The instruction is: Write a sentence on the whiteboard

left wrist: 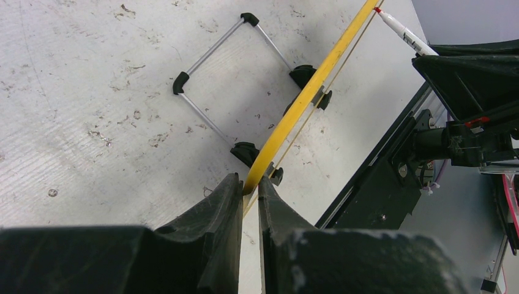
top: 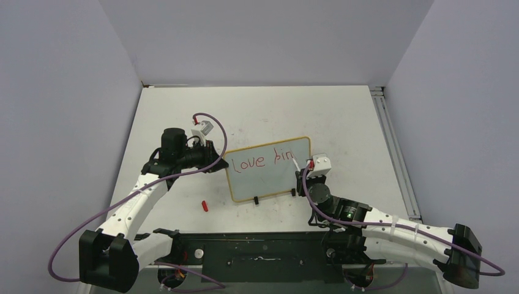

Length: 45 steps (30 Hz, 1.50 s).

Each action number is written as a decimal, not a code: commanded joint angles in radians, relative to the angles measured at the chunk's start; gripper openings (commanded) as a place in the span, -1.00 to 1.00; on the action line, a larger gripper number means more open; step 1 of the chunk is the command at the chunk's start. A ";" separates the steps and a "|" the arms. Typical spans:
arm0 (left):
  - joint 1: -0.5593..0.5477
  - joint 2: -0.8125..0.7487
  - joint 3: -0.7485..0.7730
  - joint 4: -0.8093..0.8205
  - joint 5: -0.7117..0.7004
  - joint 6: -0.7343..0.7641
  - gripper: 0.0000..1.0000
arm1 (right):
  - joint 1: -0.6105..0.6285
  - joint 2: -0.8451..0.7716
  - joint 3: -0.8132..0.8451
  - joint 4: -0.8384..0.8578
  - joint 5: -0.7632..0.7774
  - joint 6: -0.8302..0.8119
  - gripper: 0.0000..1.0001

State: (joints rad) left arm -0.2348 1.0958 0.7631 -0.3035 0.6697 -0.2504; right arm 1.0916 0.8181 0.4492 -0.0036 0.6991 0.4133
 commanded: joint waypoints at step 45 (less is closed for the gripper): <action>0.000 -0.023 0.020 0.011 -0.006 0.002 -0.80 | -0.042 0.000 0.052 0.103 -0.012 -0.157 -0.89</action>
State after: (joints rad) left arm -0.2348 1.0958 0.7631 -0.3054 0.6689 -0.2504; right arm 1.0595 0.8158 0.4591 0.0521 0.7063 0.2779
